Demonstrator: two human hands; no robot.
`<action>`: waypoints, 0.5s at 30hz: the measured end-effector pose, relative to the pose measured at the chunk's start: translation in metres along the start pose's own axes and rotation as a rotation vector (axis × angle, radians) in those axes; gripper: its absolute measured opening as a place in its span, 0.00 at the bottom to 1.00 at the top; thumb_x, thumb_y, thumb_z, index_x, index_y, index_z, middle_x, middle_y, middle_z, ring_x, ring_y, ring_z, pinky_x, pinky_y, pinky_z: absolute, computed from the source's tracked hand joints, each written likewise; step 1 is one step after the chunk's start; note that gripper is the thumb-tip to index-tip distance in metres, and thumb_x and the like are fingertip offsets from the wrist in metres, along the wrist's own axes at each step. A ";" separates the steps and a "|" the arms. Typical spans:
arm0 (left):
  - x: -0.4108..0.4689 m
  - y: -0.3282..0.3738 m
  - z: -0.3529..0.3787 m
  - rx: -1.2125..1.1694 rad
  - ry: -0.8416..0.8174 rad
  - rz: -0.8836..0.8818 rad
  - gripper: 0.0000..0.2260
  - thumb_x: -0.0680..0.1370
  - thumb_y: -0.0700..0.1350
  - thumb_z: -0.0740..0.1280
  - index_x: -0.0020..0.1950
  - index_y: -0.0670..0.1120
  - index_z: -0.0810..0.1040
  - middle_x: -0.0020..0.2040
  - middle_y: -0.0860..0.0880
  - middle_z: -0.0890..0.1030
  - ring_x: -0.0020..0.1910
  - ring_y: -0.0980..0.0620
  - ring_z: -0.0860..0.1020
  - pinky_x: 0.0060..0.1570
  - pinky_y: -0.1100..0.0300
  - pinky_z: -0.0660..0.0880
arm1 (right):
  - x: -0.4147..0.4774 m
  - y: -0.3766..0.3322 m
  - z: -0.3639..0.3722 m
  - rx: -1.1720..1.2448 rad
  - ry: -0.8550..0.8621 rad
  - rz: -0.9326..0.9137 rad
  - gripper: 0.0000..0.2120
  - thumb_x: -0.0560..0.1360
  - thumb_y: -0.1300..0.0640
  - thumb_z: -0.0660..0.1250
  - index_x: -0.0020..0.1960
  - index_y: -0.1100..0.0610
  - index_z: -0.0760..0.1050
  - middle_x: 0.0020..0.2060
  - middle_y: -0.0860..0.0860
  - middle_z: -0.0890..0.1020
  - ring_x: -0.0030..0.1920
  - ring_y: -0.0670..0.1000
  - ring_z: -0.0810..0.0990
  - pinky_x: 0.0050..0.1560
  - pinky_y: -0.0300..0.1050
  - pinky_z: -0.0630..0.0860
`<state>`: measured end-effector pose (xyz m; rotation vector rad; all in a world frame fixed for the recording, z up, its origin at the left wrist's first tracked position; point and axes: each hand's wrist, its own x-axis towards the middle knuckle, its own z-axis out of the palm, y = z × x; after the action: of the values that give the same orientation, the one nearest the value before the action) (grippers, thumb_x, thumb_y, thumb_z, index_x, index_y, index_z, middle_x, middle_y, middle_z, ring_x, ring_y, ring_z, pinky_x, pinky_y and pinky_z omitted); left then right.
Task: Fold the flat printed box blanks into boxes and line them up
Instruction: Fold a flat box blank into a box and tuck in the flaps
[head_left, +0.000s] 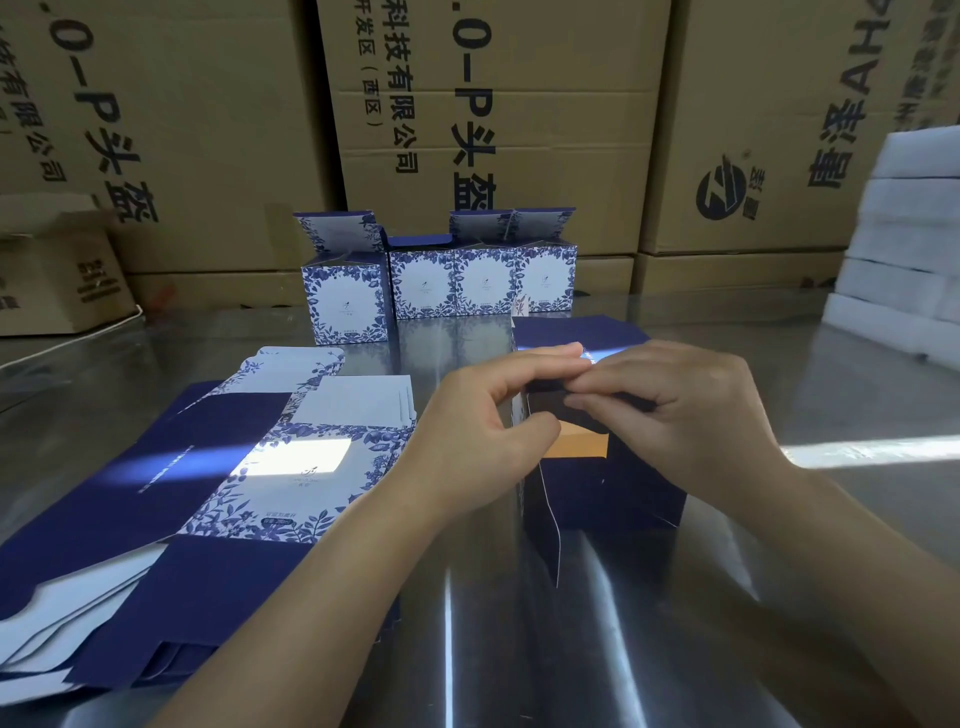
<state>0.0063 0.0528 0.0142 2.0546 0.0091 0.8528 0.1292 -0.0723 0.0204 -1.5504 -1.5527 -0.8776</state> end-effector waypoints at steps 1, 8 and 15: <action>0.000 0.000 0.000 -0.001 0.001 -0.001 0.23 0.65 0.38 0.60 0.54 0.60 0.78 0.60 0.58 0.79 0.63 0.64 0.73 0.66 0.58 0.69 | 0.000 0.000 0.001 -0.011 0.007 -0.008 0.03 0.70 0.59 0.73 0.40 0.56 0.85 0.37 0.49 0.85 0.36 0.53 0.83 0.38 0.49 0.78; 0.000 0.001 -0.001 0.005 -0.007 -0.011 0.24 0.66 0.38 0.60 0.54 0.61 0.78 0.60 0.61 0.79 0.62 0.66 0.72 0.66 0.60 0.69 | 0.002 0.011 -0.005 0.068 -0.078 -0.004 0.07 0.67 0.56 0.75 0.43 0.57 0.85 0.41 0.47 0.85 0.41 0.42 0.78 0.47 0.34 0.73; 0.000 0.004 -0.002 0.028 -0.015 -0.027 0.22 0.66 0.39 0.60 0.53 0.59 0.80 0.61 0.61 0.78 0.63 0.67 0.71 0.67 0.57 0.69 | 0.005 0.014 -0.017 0.180 -0.173 0.062 0.12 0.66 0.53 0.74 0.46 0.58 0.84 0.43 0.46 0.84 0.45 0.44 0.80 0.50 0.39 0.75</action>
<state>0.0035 0.0521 0.0177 2.0828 0.0403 0.8246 0.1444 -0.0840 0.0325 -1.5675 -1.6464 -0.5648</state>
